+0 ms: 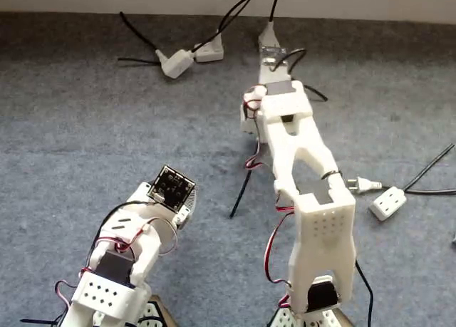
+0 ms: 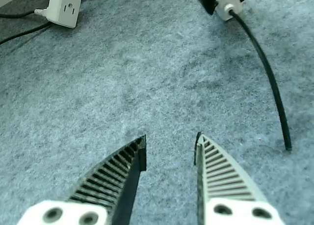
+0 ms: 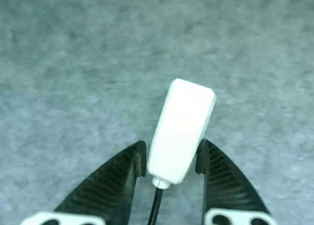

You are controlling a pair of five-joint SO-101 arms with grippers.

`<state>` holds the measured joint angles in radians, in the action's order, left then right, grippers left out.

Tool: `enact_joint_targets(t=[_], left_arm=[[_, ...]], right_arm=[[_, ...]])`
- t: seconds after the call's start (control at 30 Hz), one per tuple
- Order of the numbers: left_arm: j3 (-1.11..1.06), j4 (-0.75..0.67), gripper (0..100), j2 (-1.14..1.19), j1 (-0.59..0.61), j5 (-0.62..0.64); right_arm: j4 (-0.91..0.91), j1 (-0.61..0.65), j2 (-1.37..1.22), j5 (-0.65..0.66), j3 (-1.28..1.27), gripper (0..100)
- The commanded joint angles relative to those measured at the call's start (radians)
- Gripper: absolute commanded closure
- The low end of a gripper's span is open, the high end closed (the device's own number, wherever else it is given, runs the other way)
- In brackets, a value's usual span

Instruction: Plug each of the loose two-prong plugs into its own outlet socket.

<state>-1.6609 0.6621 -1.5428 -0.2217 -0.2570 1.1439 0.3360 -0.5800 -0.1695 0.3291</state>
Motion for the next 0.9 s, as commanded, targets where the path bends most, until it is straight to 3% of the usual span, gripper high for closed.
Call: enact_joint_targets(t=[0.0, 0.2, 0.43, 0.57, 0.87], left_arm=[[0.005, -0.018, 84, -0.007, -0.010, 0.002], [0.005, -0.018, 84, -0.007, -0.010, 0.002], [0.005, -0.018, 84, -0.007, -0.013, 0.002], [0.005, -0.018, 84, -0.007, -0.013, 0.002], [0.005, -0.018, 84, -0.007, -0.013, 0.002]], right_arm=[[0.001, 0.107, 0.085, -0.006, 0.058, 83.4], [0.033, 0.142, 0.174, -0.003, 0.077, 83.4], [0.174, -0.004, 0.326, 0.000, 0.130, 83.2], [0.275, -0.196, 0.420, 0.015, 0.148, 83.2], [0.397, -0.702, 0.487, 0.356, 0.137, 83.2]])
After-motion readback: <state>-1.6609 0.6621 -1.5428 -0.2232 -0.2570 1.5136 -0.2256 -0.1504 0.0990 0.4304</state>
